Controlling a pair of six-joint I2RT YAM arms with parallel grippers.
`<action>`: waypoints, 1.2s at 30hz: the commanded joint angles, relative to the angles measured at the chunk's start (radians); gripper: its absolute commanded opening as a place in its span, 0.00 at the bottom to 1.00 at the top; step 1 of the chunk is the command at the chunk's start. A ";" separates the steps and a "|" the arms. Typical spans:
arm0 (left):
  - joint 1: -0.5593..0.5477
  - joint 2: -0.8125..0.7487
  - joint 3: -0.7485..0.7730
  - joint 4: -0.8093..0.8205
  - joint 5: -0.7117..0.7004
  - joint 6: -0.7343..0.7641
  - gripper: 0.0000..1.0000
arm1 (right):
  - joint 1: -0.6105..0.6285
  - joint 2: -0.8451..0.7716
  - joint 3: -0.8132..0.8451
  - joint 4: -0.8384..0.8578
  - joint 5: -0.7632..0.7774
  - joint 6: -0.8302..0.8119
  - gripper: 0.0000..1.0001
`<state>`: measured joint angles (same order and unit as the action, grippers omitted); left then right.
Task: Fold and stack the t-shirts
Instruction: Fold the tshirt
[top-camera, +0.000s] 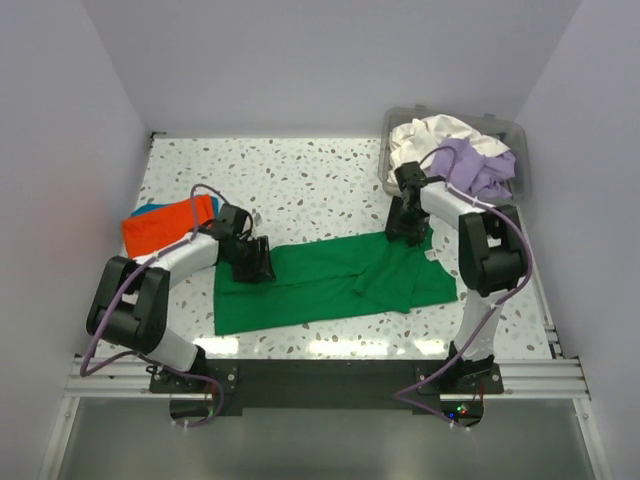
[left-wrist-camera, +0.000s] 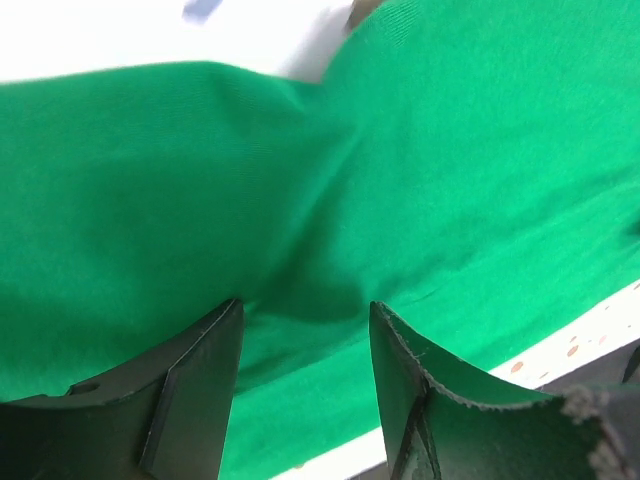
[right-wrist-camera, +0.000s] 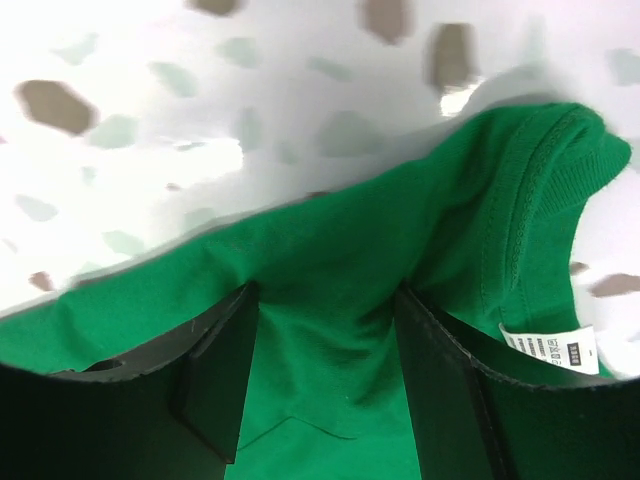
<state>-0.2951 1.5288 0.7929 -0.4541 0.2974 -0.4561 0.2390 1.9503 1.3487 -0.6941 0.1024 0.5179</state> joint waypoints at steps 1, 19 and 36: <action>0.001 -0.058 -0.014 -0.122 -0.023 -0.026 0.58 | 0.068 0.059 0.058 0.025 -0.015 0.045 0.60; 0.002 -0.167 0.072 -0.265 -0.070 -0.012 0.61 | 0.253 0.499 0.685 -0.068 -0.059 0.027 0.60; 0.002 -0.101 0.059 -0.184 -0.046 -0.021 0.62 | 0.283 0.699 1.126 0.232 -0.194 0.133 0.66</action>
<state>-0.2947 1.4044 0.8616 -0.6983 0.2230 -0.4622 0.5163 2.6644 2.4756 -0.5987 -0.0284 0.6193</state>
